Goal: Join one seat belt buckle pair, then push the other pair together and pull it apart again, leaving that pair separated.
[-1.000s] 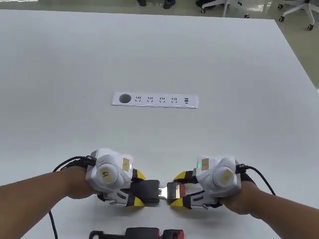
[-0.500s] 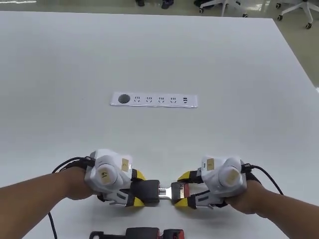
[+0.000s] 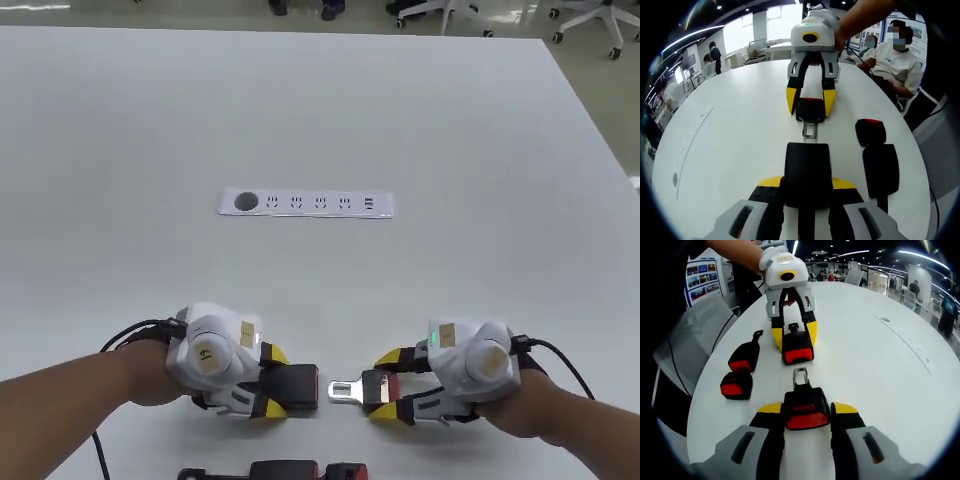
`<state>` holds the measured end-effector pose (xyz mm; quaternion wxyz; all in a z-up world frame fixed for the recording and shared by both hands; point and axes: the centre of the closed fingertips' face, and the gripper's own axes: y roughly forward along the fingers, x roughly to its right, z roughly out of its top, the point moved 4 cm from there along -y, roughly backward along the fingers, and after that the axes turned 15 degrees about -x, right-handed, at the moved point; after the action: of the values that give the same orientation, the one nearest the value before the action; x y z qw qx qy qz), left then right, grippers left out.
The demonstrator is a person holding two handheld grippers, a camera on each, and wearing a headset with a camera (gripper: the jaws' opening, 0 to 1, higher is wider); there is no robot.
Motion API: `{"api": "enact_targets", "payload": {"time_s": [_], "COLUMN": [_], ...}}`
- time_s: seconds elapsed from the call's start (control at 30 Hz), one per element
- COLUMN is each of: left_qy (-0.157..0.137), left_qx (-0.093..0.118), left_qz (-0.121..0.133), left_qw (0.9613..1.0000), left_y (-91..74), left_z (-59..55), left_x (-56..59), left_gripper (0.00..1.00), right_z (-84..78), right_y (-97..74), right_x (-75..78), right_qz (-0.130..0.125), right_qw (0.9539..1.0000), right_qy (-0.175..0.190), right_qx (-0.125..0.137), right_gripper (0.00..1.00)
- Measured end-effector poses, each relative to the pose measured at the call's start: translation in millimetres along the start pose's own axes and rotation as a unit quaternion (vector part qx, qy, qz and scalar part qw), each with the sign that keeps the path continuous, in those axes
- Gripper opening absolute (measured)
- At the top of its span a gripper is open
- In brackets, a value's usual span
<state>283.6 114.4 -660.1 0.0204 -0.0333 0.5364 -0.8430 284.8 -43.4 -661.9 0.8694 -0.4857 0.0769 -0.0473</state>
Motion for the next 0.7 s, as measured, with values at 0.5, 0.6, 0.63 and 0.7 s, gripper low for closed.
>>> {"api": "enact_targets", "payload": {"time_s": [0.5, 0.6, 0.63, 0.7], "left_qy": [-0.001, -0.001, -0.001, -0.001], "left_qx": [-0.001, -0.001, -0.001, -0.001], "left_qz": [0.0, 0.0, 0.0, 0.0], "left_qw": [1.0, 1.0, 1.0, 1.0], "left_y": [-0.3, -0.1, -0.1, -0.2], "left_z": [0.8, 0.6, 0.7, 0.9], "left_x": [0.2, -0.1, -0.1, 0.0], "left_gripper": [0.34, 0.34, 0.34, 0.34], "right_z": [-21.2, -26.1, -27.4, -31.1], "right_y": [-13.9, -19.1, -20.7, -22.6], "right_x": [1.1, 0.2, -0.2, 0.2], "right_qz": [-0.006, -0.008, -0.008, -0.008], "right_qw": [0.9999, 0.9999, 0.9999, 0.9999], "right_qy": [0.01, 0.013, 0.014, 0.014], "right_qx": [-0.002, -0.002, -0.003, -0.003], "right_gripper": [0.34, 0.34, 0.34, 0.34]}}
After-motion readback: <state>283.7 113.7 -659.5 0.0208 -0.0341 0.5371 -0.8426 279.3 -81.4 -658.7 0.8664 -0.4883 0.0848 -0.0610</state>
